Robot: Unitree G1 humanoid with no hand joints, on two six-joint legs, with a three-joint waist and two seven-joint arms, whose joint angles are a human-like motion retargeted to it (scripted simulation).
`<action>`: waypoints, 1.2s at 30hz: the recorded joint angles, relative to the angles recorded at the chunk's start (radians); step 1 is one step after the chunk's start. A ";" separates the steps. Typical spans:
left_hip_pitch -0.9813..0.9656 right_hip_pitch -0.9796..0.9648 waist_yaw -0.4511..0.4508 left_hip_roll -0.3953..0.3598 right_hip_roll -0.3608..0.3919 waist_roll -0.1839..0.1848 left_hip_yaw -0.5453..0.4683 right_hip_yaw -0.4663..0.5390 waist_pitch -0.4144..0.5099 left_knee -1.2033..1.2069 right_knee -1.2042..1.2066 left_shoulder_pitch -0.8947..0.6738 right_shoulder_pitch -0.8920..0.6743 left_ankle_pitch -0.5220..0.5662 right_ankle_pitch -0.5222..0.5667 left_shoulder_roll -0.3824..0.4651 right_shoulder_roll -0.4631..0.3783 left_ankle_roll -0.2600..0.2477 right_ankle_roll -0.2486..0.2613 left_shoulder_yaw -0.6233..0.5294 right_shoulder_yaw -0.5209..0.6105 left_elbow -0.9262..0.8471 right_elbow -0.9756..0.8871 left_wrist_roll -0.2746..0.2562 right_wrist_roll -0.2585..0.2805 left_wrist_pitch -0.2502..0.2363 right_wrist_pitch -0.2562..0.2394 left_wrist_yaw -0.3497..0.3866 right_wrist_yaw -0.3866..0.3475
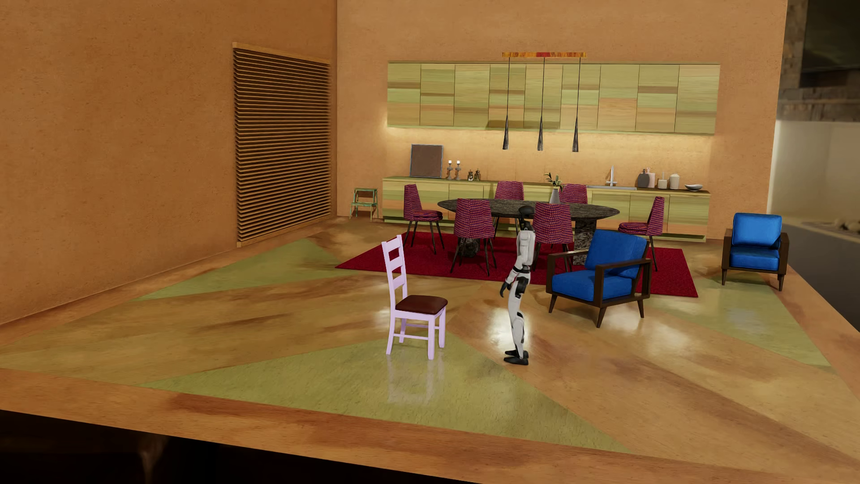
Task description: Walk to the chair
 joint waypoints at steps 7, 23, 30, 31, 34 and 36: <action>0.002 -0.001 0.001 -0.003 -0.002 0.000 -0.006 -0.005 -0.012 -0.009 0.001 0.004 -0.007 0.003 -0.005 0.035 -0.016 0.011 0.001 0.008 0.045 0.026 0.006 -0.015 0.016 0.009 -0.012 0.007 -0.014; -0.003 0.000 0.005 0.003 0.005 -0.008 -0.017 -0.016 -0.024 -0.001 -0.002 -0.031 -0.080 -0.010 -0.005 -0.047 0.016 0.012 -0.017 0.027 0.008 -0.031 -0.017 -0.041 0.014 0.004 -0.022 0.023 -0.024; 0.008 0.016 0.006 0.003 0.005 -0.009 -0.022 -0.022 -0.025 0.001 -0.004 -0.023 -0.068 -0.016 -0.015 -0.044 0.009 0.009 -0.022 0.035 0.029 -0.010 0.005 -0.031 0.004 0.009 -0.009 0.027 0.005; 0.009 0.018 0.006 0.002 0.005 -0.009 -0.023 -0.024 -0.024 0.002 -0.004 -0.020 -0.065 -0.018 -0.016 -0.043 0.007 0.009 -0.023 0.036 0.025 -0.006 0.008 -0.030 0.005 0.009 -0.004 0.024 0.001; 0.013 0.025 0.006 0.002 0.004 -0.010 -0.026 -0.027 -0.021 0.007 -0.005 -0.008 -0.058 -0.022 -0.019 -0.042 0.004 0.009 -0.025 0.045 0.022 0.003 0.015 -0.031 0.004 0.012 -0.002 0.017 -0.001; 0.012 0.028 0.006 0.002 0.005 -0.010 -0.027 -0.028 -0.020 0.013 -0.006 -0.003 -0.055 -0.025 -0.020 -0.040 0.004 0.009 -0.026 0.046 0.023 0.006 0.017 -0.029 0.005 0.012 -0.003 0.016 0.001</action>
